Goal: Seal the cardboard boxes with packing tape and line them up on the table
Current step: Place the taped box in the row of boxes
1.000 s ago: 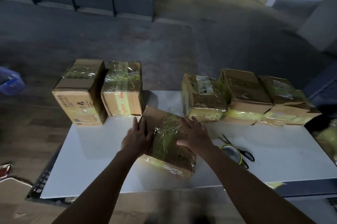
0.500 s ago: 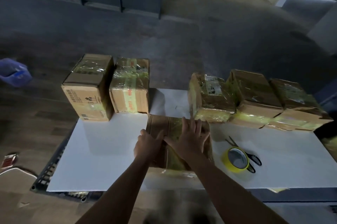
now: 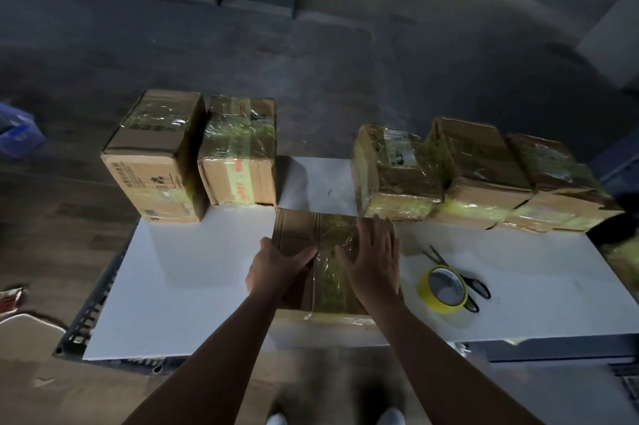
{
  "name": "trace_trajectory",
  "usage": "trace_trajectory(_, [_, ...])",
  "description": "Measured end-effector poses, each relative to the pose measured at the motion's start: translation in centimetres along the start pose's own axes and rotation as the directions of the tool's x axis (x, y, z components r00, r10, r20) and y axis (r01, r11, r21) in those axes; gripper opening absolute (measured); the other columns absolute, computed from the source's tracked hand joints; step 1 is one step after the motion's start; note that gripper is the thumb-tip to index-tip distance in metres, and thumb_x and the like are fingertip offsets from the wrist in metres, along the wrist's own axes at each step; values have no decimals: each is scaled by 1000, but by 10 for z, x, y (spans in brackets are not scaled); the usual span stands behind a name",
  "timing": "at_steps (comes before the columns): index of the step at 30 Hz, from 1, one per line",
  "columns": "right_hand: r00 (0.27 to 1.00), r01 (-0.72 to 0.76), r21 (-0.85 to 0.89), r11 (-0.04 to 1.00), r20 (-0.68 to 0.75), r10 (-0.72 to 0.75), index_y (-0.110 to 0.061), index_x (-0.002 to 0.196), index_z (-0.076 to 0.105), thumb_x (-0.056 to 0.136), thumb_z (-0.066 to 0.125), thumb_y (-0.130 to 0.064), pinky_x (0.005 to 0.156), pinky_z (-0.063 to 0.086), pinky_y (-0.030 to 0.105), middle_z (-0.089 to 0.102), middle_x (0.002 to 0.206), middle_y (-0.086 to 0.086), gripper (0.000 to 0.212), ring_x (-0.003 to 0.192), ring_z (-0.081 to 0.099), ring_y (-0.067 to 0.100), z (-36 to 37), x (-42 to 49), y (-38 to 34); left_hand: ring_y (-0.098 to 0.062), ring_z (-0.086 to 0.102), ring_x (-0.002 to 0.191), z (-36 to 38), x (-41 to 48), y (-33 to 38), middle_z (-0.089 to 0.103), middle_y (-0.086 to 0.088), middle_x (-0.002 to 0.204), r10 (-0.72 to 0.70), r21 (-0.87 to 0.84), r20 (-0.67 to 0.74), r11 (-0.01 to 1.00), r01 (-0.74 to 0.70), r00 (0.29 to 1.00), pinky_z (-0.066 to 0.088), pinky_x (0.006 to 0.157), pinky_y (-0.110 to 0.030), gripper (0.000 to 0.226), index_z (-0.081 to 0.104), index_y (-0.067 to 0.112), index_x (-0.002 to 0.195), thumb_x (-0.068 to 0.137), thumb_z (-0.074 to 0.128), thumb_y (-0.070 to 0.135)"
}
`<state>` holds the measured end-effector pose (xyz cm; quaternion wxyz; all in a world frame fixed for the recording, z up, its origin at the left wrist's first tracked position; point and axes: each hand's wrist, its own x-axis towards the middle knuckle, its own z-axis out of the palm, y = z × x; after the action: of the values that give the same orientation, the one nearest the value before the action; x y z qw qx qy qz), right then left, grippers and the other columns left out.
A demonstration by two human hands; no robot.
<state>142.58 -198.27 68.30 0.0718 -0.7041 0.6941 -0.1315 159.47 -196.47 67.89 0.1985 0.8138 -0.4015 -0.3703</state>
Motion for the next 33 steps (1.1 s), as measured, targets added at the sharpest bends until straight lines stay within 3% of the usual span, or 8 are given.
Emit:
trace_trajectory(4, [950,-299,46,953,112,293,-18,153,7,87,49,-63,112,24,50,11,158,17,91,145,16,33,-6,-9,16,-18,66,81,-2,11,-5,67,-2,92,-2,-139,66,990,11,998,58,69,-35,92,58,12,111,48,66,78])
trace_trajectory(9, [894,-428,214,878,244,376,-9,152,6,96,50,-42,92,45,42,52,134,23,79,119,53,38,-15,1,22,-23,68,78,-2,17,-8,70,-10,88,23,-324,97,946,10,995,59,71,-37,44,68,7,95,77,74,47])
trace_trajectory(15, [839,-521,440,732,424,341,1,126,54,95,54,-41,78,43,32,64,109,15,53,100,60,31,-19,11,48,-25,65,69,-11,23,-19,68,-15,83,-30,-465,343,863,198,939,50,57,-27,61,66,-4,99,75,75,51])
trace_trajectory(18, [719,-652,456,606,624,305,-4,102,64,89,52,-58,62,37,28,55,70,5,57,67,53,19,-19,12,61,-21,63,99,-9,27,-23,68,-8,108,-14,-491,443,833,256,896,49,83,-29,69,66,6,112,68,75,58])
trace_trajectory(21, [656,-697,446,561,712,250,-9,104,65,80,57,-67,71,42,29,68,92,14,63,87,64,28,-9,15,72,-9,54,106,-10,26,-17,62,4,117,49,-529,525,801,281,849,38,92,-23,51,63,15,118,78,69,48])
trace_trajectory(24, [610,-684,432,588,780,137,-15,100,68,54,68,-80,79,43,34,66,101,20,80,93,62,31,-8,21,78,-27,69,95,-15,24,-11,71,-10,109,31,-547,560,765,341,828,54,79,-31,39,64,7,113,86,66,35])
trace_trajectory(28, [614,-618,435,655,787,57,-12,105,67,58,66,-75,89,47,36,69,97,13,79,91,63,25,-16,25,84,-34,71,88,-16,21,-10,73,-17,98,-16,-514,417,820,250,909,58,76,-39,45,68,6,104,76,72,41])
trace_trajectory(33, [660,-510,443,737,752,5,-8,101,69,78,68,-56,70,48,29,70,94,17,52,77,63,22,-31,44,85,-32,69,75,-4,-4,-8,72,-15,79,-83,-481,204,859,174,975,56,66,-37,42,70,2,90,82,70,43])
